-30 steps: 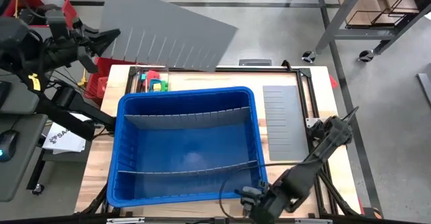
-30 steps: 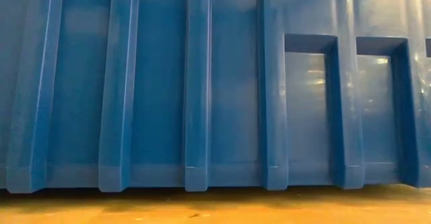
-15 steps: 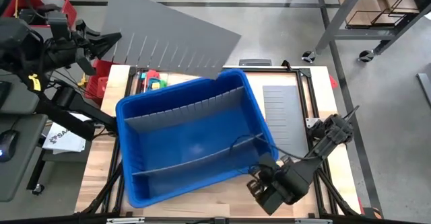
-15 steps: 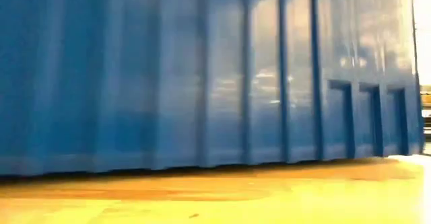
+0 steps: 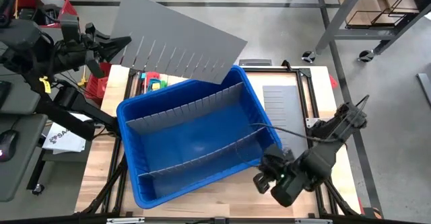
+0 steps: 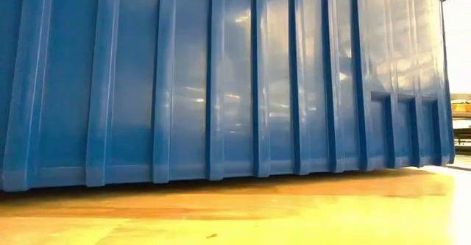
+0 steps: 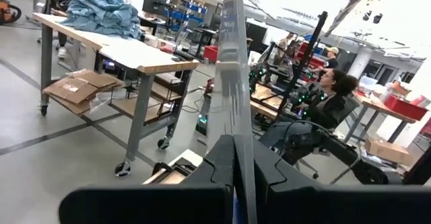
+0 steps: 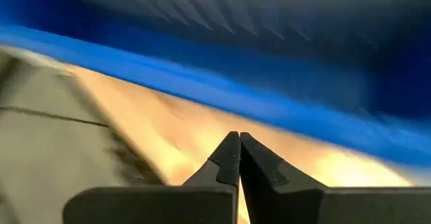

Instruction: Sort blocks

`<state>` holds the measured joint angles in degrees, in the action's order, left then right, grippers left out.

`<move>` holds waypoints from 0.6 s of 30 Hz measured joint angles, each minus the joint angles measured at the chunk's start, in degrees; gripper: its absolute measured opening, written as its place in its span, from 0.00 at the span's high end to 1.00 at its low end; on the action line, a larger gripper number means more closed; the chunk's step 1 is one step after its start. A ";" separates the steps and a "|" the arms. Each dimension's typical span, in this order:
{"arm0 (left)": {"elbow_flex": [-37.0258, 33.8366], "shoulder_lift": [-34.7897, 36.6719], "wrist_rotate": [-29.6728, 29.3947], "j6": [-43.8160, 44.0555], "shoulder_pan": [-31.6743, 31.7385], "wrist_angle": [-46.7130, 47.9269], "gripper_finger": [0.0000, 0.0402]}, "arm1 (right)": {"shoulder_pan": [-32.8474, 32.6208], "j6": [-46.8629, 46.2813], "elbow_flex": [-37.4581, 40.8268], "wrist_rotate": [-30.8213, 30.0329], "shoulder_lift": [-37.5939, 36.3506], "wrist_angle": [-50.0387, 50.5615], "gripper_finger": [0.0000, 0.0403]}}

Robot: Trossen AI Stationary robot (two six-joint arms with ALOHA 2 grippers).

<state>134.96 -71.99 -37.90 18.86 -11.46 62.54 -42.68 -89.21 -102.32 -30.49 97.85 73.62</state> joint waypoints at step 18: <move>0.04 -0.10 -3.49 -10.11 0.02 -8.80 1.00 | 24.45 49.20 0.06 31.89 15.81 -60.65 1.00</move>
<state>135.00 -72.09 -41.39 8.75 -11.44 53.74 -18.23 -40.00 -102.26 1.40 113.65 12.97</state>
